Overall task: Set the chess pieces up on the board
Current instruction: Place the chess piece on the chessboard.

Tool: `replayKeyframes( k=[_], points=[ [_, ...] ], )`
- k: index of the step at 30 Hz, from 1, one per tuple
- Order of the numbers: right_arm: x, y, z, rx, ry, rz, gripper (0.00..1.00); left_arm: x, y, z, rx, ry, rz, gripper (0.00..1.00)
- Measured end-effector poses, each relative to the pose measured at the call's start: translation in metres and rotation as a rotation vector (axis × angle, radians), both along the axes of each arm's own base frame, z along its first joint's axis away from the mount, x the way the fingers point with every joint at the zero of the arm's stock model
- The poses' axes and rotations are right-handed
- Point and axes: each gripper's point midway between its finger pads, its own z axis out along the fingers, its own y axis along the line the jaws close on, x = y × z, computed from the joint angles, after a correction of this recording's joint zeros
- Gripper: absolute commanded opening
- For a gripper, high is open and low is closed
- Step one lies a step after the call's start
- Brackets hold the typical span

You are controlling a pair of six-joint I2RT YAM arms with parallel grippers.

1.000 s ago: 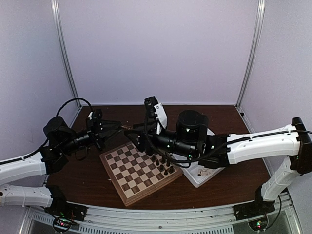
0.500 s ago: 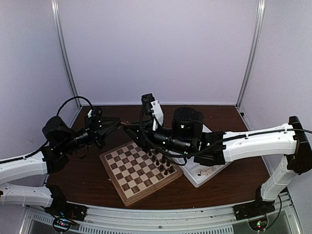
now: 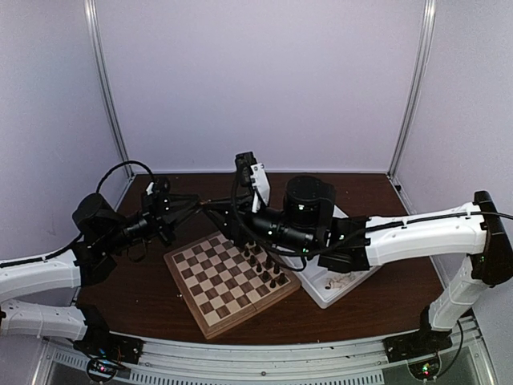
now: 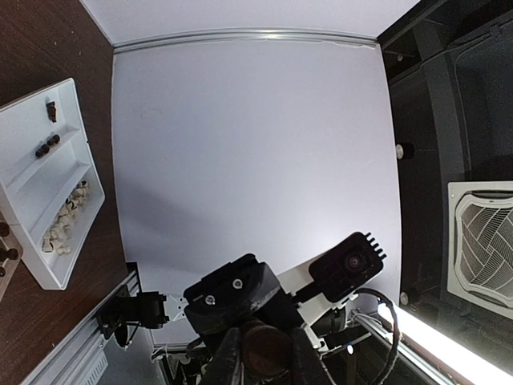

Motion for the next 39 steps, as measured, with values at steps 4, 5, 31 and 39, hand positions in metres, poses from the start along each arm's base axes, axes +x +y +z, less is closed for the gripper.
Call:
replayKeyframes(
  k=[4,5,31,39],
  points=[
    [0.002,-0.001,0.000,0.005,0.003,-0.003,0.19,0.000,0.000,0.001,-0.006,-0.004,0.000,0.15],
    [0.001,-0.001,0.001,0.005,0.001,0.000,0.19,0.000,0.000,0.001,-0.007,-0.005,0.000,0.15],
    [0.009,-0.014,-0.018,-0.063,0.046,-0.030,0.00,0.003,0.005,-0.014,0.037,-0.018,0.046,0.72],
    [0.059,-0.046,-0.046,-0.251,0.192,-0.119,0.00,0.006,0.036,-0.040,0.268,-0.066,0.190,0.76]
  ],
)
